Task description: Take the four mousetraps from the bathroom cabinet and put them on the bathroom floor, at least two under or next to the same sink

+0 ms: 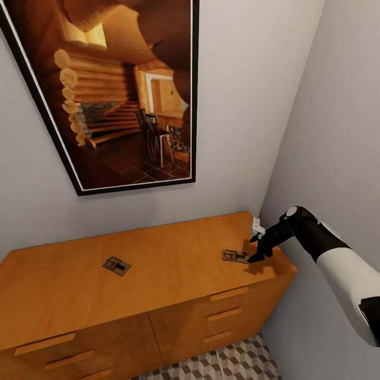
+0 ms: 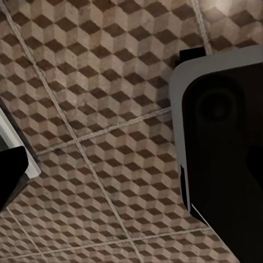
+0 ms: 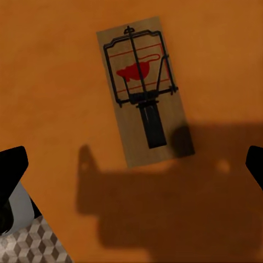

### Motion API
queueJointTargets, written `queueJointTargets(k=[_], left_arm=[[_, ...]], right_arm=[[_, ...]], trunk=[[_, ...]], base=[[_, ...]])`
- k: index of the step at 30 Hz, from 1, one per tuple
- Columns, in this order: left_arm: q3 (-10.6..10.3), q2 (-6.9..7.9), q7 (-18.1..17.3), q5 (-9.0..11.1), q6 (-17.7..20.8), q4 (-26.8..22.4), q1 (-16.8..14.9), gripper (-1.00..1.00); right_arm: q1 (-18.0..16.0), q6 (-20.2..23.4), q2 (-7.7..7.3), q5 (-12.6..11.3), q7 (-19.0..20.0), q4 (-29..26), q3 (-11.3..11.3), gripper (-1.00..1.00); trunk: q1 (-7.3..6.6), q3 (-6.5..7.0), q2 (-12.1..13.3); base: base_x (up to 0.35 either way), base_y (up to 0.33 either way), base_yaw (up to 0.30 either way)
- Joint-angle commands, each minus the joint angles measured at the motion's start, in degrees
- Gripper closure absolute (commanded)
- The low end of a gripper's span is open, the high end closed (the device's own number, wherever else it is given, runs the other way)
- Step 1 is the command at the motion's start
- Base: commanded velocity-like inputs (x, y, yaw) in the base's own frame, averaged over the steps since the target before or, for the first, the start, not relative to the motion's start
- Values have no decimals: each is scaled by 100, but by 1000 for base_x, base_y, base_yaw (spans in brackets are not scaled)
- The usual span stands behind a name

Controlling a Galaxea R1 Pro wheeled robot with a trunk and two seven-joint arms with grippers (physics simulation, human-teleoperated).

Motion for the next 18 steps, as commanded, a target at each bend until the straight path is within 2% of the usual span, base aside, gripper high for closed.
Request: queueJointTargets(k=[1, 18], left_arm=[[-51, -4, 1, 59, -42, 24, -7, -100], [-51, -4, 1, 59, 176, 24, 44, -100]], right_arm=[[-4, 60, -5, 2, 19, -11, 19, -100], [-5, 60, 11, 0, 21, -39, 10, -100]], trunk=[[1, -10, -6], [1, -23, -6]], base=[[0, 0, 0], [0, 0, 0]])
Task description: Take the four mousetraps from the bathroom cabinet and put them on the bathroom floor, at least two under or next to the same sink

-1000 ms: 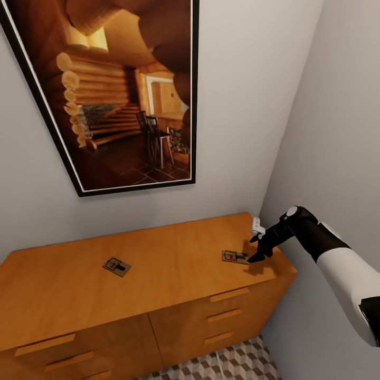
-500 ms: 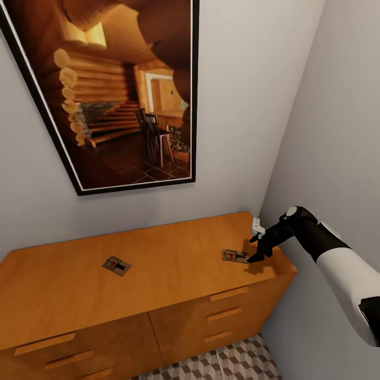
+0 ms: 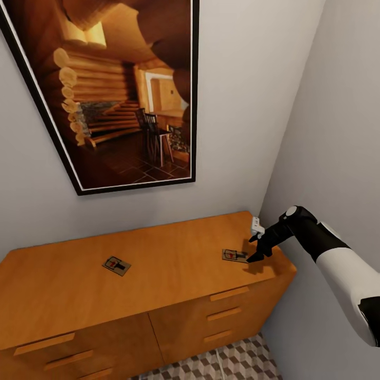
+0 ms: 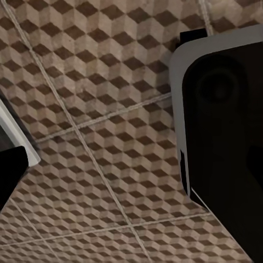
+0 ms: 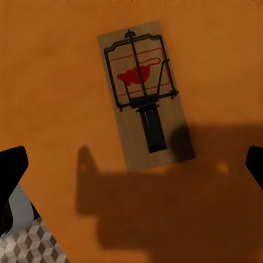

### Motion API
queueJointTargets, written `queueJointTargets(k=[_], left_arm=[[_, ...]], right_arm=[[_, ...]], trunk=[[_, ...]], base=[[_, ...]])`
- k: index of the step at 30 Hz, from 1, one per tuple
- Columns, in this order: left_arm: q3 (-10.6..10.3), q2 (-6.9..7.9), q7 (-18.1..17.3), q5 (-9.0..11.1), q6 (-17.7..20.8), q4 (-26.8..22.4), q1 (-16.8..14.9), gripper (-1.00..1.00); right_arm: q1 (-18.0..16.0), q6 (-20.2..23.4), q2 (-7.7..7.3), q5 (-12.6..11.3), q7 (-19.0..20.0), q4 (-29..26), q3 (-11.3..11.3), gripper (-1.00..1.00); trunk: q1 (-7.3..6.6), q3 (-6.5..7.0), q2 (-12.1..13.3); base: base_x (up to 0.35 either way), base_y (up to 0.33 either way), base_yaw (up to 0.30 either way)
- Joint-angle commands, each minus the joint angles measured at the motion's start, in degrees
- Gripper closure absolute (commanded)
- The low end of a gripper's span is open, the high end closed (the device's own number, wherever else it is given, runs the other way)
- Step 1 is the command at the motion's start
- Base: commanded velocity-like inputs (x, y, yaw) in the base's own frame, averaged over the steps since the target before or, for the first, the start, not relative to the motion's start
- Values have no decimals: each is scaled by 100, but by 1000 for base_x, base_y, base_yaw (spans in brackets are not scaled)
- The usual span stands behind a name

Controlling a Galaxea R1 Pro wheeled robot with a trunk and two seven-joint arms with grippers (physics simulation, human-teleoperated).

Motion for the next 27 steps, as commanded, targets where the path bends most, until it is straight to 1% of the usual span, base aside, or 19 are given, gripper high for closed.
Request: queueJointTargets(k=[1, 27], left_arm=[[-49, -3, 2, 59, -22, 19, -6, -100], [-50, -11, 1, 59, 1, 19, 0, -100]], right_arm=[[-4, 60, -5, 3, 18, -10, 18, -100], [-3, 60, -2, 11, 18, -10, 18, -100]], trunk=[[1, -7, -6], [1, -7, -6]], base=[[0, 0, 0], [11, 0, 0]])
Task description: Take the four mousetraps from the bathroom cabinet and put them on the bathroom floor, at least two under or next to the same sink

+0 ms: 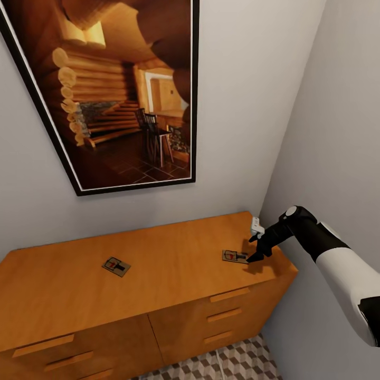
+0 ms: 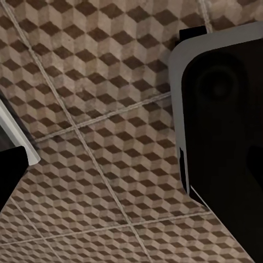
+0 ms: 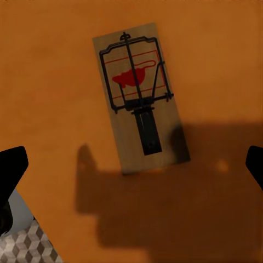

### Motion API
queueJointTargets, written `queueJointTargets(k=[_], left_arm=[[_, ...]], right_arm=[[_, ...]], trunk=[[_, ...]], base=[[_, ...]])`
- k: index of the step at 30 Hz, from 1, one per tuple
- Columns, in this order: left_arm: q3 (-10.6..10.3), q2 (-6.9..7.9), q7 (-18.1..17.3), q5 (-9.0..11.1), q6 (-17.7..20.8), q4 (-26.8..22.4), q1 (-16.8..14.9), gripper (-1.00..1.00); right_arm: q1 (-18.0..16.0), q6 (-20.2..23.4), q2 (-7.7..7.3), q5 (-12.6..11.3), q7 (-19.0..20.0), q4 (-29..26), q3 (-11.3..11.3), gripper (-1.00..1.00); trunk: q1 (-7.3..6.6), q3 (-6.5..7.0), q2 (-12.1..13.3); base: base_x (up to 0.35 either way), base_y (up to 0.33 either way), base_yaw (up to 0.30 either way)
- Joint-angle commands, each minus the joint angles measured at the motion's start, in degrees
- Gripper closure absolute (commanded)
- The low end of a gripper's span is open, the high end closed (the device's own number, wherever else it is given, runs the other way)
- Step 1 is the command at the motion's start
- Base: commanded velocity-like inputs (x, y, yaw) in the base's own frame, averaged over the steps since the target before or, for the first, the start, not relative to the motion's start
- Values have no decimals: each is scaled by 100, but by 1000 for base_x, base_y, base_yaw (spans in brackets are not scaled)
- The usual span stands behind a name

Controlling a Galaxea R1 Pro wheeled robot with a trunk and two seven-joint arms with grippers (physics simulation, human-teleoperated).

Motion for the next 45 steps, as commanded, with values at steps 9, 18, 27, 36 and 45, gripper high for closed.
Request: queueJointTargets(k=[9, 18, 27, 36, 45], left_arm=[[-47, -4, 2, 59, -25, 18, -8, -100], [-51, -4, 0, 59, -25, 18, -8, -100], [-51, -22, 3, 59, -25, 18, -8, -100], [-46, -53, 3, 59, -25, 18, -8, -100], [-52, -56, 2, 59, -25, 18, -8, -100]], right_arm=[[-4, 60, -5, 3, 18, -8, 18, -100], [-5, 60, -5, 11, 18, -4, 18, -100], [-4, 60, -13, 12, 12, -4, 18, -100], [-4, 60, -14, 12, 14, -4, 18, -100], [-4, 60, -14, 12, 13, -4, 22, -100]], trunk=[[1, -7, -6], [1, -7, -6], [1, -7, -6], [1, -7, -6], [1, -7, -6]], base=[[1, 0, 0], [48, 0, 0], [84, 0, 0], [11, 0, 0], [1, 0, 0]])
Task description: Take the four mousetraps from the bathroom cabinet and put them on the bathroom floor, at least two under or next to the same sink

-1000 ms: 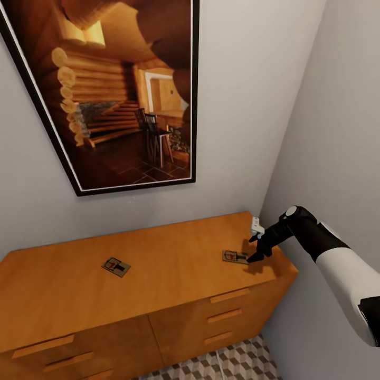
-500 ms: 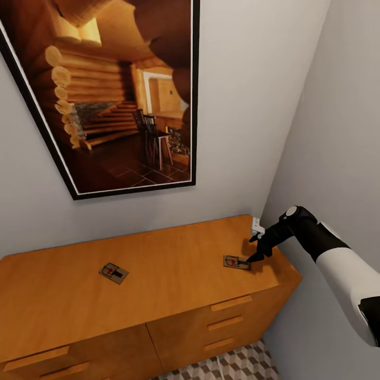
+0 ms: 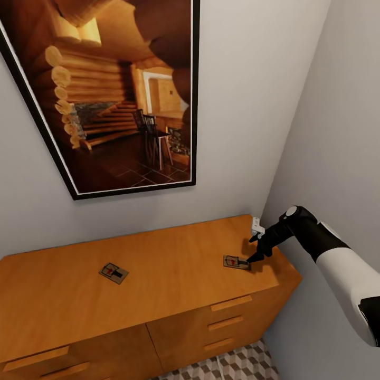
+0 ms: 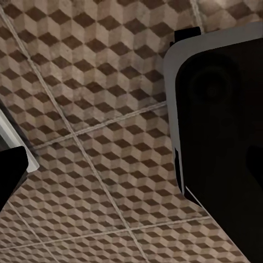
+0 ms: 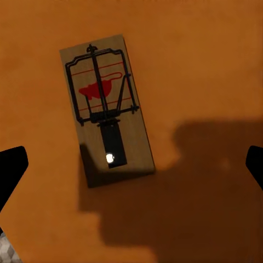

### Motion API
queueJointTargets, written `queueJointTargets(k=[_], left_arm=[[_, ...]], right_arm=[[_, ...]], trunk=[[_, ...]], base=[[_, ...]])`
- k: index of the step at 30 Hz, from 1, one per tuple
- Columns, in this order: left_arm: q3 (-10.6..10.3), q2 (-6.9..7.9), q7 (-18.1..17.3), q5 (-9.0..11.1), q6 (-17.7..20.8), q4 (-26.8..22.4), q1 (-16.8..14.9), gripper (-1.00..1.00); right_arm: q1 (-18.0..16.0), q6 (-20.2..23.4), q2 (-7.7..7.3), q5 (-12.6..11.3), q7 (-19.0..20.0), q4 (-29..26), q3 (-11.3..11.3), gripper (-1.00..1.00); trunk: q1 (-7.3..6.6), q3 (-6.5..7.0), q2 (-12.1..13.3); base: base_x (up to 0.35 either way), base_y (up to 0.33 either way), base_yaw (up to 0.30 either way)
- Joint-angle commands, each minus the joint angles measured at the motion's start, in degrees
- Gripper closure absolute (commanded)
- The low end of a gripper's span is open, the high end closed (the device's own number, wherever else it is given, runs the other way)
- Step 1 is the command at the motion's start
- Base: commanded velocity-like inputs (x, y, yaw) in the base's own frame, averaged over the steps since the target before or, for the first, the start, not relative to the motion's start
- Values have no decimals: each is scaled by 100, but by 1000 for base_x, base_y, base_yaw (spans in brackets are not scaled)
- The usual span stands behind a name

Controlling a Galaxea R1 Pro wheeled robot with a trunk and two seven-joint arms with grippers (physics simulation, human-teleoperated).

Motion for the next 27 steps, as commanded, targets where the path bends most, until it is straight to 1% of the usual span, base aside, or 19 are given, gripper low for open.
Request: queueJointTargets(k=[1, 15, 27], left_arm=[[-48, -3, 2, 59, -25, 18, -8, -100], [-43, -4, 1, 59, -25, 18, -5, -100], [-45, -4, -5, 59, -25, 18, 0, -100]], right_arm=[[-4, 60, -5, 3, 18, -9, 19, -100], [-4, 60, -5, 3, 22, -9, 21, -100], [-4, 60, -9, 3, 20, -9, 20, -100]], trunk=[[1, -7, -6], [1, -33, -6], [1, -110, -6]], base=[[0, 0, 0], [0, 0, 0], [0, 0, 0]])
